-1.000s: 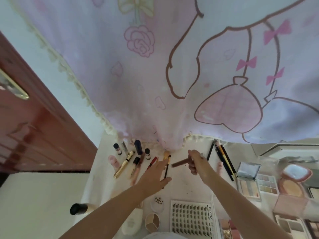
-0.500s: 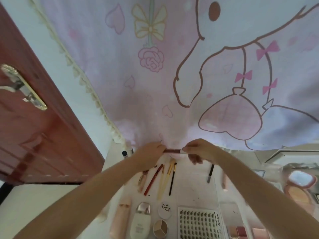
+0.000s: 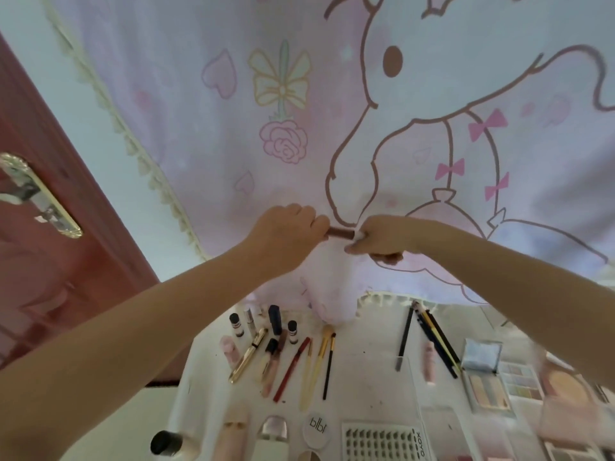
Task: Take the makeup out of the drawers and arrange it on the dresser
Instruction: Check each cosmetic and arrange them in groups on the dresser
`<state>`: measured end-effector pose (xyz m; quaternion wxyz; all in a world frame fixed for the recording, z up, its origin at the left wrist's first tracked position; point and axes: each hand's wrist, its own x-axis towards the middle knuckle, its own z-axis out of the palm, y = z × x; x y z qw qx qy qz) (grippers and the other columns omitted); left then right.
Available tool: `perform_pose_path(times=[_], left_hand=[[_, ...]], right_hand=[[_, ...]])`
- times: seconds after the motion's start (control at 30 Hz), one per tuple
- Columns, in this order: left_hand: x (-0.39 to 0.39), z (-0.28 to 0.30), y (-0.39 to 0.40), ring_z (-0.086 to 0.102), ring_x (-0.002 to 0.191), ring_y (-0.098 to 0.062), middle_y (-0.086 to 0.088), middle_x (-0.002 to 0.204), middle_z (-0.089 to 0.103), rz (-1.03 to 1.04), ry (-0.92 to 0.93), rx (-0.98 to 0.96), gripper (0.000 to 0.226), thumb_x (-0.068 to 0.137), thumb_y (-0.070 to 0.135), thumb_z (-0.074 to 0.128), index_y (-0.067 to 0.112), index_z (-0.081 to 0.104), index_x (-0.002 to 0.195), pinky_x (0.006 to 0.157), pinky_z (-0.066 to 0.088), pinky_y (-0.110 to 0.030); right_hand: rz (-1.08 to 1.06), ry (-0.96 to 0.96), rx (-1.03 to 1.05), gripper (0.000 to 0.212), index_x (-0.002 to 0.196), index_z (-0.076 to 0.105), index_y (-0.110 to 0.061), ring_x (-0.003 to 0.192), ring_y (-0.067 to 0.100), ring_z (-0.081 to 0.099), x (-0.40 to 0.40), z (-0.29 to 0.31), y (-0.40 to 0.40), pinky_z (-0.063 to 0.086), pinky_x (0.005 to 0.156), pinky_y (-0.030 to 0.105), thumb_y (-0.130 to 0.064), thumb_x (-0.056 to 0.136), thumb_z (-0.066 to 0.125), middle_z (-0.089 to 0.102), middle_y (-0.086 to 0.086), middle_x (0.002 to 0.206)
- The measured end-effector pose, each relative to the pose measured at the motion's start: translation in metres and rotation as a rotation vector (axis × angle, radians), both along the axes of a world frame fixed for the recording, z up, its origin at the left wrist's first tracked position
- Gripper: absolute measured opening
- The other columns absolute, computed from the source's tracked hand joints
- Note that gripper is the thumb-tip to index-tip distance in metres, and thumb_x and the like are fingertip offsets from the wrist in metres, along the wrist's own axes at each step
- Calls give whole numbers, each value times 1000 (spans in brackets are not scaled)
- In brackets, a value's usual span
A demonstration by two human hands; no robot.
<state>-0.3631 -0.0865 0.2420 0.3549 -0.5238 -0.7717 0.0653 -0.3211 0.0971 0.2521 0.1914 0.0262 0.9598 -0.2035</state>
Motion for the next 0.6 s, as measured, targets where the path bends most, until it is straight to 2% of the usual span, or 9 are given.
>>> perform_pose_path(times=[0.07,0.1,0.17,0.23,0.3,0.37,0.47,0.53,0.6], left_hand=[[3,0,5,34,33,-9,4,48,47,117,-22,-3,28,84,30,43,12,58,67,35,23,-15],[2,-2,8,32,37,-8,5,52,46,174,-137,10,32,90,32,36,10,57,78,37,22,-17],[-7,-9,13,33,46,-7,8,59,39,238,-535,15,33,97,33,27,9,50,97,42,23,-22],[-11,-10,17,36,53,-5,9,61,39,238,-902,68,34,98,30,27,7,51,101,48,26,-19],[-14,-11,16,38,55,-4,9,62,41,211,-1005,83,32,98,29,29,8,54,101,50,27,-15],[-19,-11,12,40,54,-5,9,62,43,207,-963,81,26,97,30,33,11,49,104,51,30,-20],[-22,-13,7,39,53,-7,9,61,42,211,-886,94,23,96,31,36,12,43,106,53,34,-26],[-22,-13,7,40,54,-10,7,62,43,192,-849,110,22,96,31,36,11,44,101,54,34,-27],[-22,-11,8,43,60,-15,4,69,47,161,-836,164,21,97,28,34,12,47,94,59,32,-26]], right_hand=[[49,233,308,45,54,40,-10,52,17,49,-7,0,-1,36,50,22,-33,93,41,42,-2,47],[57,352,443,43,59,42,-9,61,19,48,-9,-1,-2,36,55,25,-33,94,38,40,-2,54],[46,536,605,35,75,53,-11,65,20,46,-12,-4,-1,35,56,26,-33,96,35,44,0,65],[51,683,642,35,91,59,-8,66,24,51,-12,-8,2,31,53,24,-33,96,36,57,7,79],[80,724,564,32,101,54,-4,74,28,58,-12,-12,6,33,55,26,-33,94,43,59,9,88],[117,567,303,34,100,50,-6,67,21,58,-10,-13,9,35,54,25,-38,89,50,54,2,75],[-13,307,-153,47,67,53,-14,34,0,45,-6,-5,10,38,48,15,-47,93,33,51,-7,38],[-79,365,-266,48,57,50,-17,26,1,39,-5,-2,11,36,44,10,-41,95,32,46,-10,28],[-141,558,-399,37,57,50,-19,29,0,41,-5,-2,8,33,41,5,-28,92,48,47,-12,32]])
